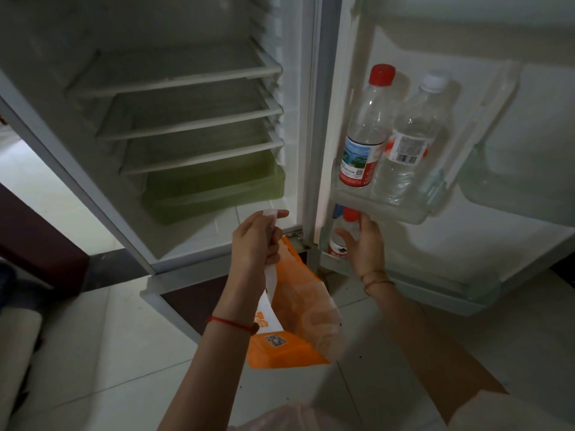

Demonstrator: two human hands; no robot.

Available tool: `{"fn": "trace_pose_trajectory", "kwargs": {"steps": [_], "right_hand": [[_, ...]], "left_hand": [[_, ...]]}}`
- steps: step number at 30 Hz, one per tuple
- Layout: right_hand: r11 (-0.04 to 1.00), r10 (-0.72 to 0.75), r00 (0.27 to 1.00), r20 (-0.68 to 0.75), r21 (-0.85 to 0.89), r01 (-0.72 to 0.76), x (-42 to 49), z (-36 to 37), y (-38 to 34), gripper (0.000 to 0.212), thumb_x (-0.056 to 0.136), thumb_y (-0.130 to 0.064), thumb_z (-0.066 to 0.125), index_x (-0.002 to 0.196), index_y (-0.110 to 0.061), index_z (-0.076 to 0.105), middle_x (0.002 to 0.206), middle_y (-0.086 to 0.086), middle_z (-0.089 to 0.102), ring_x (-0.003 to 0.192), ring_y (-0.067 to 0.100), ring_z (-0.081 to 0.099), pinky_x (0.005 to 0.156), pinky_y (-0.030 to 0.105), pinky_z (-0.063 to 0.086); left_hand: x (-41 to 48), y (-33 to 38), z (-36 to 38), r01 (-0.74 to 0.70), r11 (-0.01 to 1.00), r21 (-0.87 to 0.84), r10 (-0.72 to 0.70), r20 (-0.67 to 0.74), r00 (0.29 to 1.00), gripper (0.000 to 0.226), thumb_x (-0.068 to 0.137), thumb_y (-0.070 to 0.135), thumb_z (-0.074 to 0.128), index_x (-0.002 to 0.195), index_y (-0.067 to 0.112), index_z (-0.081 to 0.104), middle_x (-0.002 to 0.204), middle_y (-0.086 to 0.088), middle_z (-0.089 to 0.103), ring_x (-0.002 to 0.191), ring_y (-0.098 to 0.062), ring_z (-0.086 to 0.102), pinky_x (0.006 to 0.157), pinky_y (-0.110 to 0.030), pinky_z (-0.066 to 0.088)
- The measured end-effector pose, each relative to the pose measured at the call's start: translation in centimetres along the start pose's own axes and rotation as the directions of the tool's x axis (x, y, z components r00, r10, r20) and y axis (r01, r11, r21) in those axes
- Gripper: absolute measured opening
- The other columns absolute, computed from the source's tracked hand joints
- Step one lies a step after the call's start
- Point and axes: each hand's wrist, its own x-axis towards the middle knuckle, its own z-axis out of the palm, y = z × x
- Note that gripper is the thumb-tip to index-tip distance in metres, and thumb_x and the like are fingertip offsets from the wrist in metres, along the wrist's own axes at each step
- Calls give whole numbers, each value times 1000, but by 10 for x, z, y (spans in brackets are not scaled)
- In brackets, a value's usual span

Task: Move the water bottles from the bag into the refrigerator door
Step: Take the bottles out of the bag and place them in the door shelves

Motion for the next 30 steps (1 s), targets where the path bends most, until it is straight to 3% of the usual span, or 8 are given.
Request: {"fn": "trace_pose_trajectory", "kwargs": {"steps": [4,13,20,22,24,26,28,30], "right_hand": [[999,-25,1000,-16,31,25,15,4,6,54,84,-29,71,131,-12,49,129,11,57,123,24,51,107,32,41],[1000,7,1000,-3,-10,-7,28,8,14,42,83,-34,71,115,-10,60,117,11,64,113,27,58,100,31,45],[994,106,990,91,24,-108,22,0,15,60,75,-33,80,124,-11,52,124,11,62,114,30,58,96,43,50],[994,103,994,42,35,-105,8,-6,19,55,79,-32,76,123,-14,49,123,9,60,110,26,58,91,44,52],[998,58,994,-89,-7,-59,-18,-15,23,32,87,-32,66,110,-13,54,105,6,62,93,21,59,80,36,54],[990,-91,976,-198,-120,68,-48,-23,30,26,91,-38,54,85,-13,53,79,-2,51,73,17,49,65,25,41],[968,-150,983,-106,-217,124,-79,-28,39,33,91,-44,46,69,-20,46,64,-11,39,59,13,40,55,24,30],[937,-96,993,73,-330,114,-104,-27,47,41,88,-55,41,60,-25,42,48,-5,39,48,15,39,48,25,28]], "left_hand": [[2,0,2,2,1000,25,-2,5,1000,27,101,15,44,104,9,70,51,5,44,39,-5,29,36,-17,25],[1,0,7,2,1000,6,-2,22,1000,26,101,14,45,105,6,69,53,2,42,38,-5,27,37,-17,22],[-4,0,10,-8,1000,10,8,55,998,26,100,14,45,103,7,70,53,2,42,39,-6,27,37,-16,23],[-6,0,10,-7,1000,10,7,62,998,26,100,14,45,102,7,70,53,2,42,39,-6,28,36,-17,23],[-9,0,11,-7,1000,10,6,70,998,26,101,14,44,103,7,69,53,2,42,40,-7,27,36,-17,23],[-12,-1,11,-8,1000,13,7,79,997,26,101,14,44,103,7,69,54,2,42,40,-7,28,36,-17,23],[-14,-3,12,-6,1000,19,4,85,996,26,101,13,44,100,8,70,55,1,42,40,-7,28,37,-16,23],[-16,-5,13,0,1000,23,-2,93,996,26,101,13,44,98,10,70,54,1,42,41,-7,28,37,-16,23]]}}
